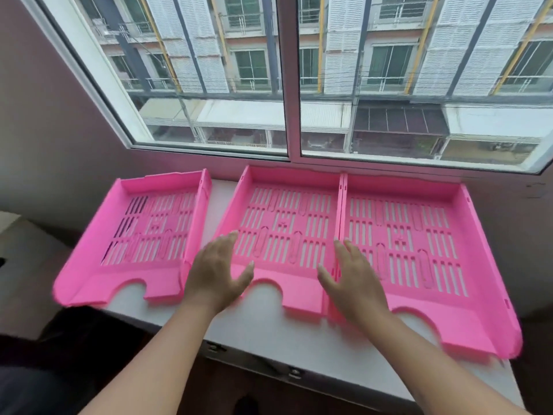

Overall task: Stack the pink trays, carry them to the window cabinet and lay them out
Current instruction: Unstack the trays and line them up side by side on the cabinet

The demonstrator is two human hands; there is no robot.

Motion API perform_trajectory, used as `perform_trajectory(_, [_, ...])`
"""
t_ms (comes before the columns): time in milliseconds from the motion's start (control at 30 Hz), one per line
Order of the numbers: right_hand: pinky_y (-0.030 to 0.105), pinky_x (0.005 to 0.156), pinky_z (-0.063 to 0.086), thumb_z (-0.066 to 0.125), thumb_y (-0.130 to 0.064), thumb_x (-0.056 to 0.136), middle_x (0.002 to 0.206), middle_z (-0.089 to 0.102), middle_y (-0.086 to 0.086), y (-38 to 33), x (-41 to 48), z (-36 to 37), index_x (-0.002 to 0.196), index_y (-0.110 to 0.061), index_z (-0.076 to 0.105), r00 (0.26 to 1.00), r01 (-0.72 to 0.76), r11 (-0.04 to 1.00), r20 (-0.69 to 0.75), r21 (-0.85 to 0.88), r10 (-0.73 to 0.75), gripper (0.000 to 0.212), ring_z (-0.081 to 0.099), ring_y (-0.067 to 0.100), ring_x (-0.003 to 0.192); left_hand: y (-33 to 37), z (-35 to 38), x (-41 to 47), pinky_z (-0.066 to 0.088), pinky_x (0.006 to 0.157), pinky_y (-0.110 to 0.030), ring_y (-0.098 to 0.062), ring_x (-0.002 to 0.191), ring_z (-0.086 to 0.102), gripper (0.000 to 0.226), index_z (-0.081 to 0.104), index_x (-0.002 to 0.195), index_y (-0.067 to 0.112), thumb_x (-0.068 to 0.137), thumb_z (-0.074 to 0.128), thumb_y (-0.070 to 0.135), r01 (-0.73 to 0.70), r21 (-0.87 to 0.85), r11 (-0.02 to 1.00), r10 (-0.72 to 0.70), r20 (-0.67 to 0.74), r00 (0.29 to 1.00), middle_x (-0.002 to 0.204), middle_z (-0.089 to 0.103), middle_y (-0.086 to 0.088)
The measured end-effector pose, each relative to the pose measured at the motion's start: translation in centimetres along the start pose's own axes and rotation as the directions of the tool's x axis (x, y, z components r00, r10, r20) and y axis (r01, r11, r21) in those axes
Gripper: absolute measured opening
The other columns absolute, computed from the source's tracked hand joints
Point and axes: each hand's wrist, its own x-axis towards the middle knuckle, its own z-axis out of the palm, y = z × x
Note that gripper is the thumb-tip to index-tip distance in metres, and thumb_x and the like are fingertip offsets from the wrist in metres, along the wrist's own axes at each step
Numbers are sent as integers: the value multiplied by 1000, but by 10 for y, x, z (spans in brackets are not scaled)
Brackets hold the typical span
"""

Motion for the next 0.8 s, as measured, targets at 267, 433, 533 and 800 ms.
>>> perform_trajectory(267, [26, 61, 46, 53, -25, 96, 160, 24, 5, -38, -15, 37, 155, -17, 11, 937, -258, 944, -185, 207, 297, 73, 63, 30, 106, -59, -5, -7, 32, 109, -33, -17, 151, 5, 91, -3, 156, 21, 91, 58, 41, 262, -290, 920, -264, 33, 964, 166, -7, 3])
perform_trajectory(433, [33, 61, 54, 56, -19, 94, 148, 44, 17, -45, -13, 49, 152, -11, 23, 900, -273, 952, -311, 142, 304, 68, 65, 39, 102, -77, 2, -7, 41, 110, -43, -27, 144, 33, 90, 1, 155, 28, 89, 61, 38, 345, -483, 805, -323, 131, 937, 164, 16, -2])
perform_trajectory(533, [39, 77, 55, 56, -18, 94, 148, 44, 18, -50, -12, 52, 151, -9, 27, 881, -284, 951, -357, 125, 310, 65, 59, 40, 117, -85, 3, 0, 44, 106, -41, -27, 143, 35, 90, 1, 156, 27, 90, 61, 39, 320, -483, 815, -280, 156, 947, 164, 18, -2])
perform_trajectory(800, [40, 82, 55, 56, -19, 93, 149, 43, 13, -50, -8, 56, 151, -12, 28, 856, -301, 946, -402, 125, 325, 65, 55, 37, 123, -84, 4, 17, 34, 89, -18, -23, 142, 37, 82, 3, 157, 23, 94, 56, 30, 168, -486, 857, -90, 180, 979, 164, 18, 1])
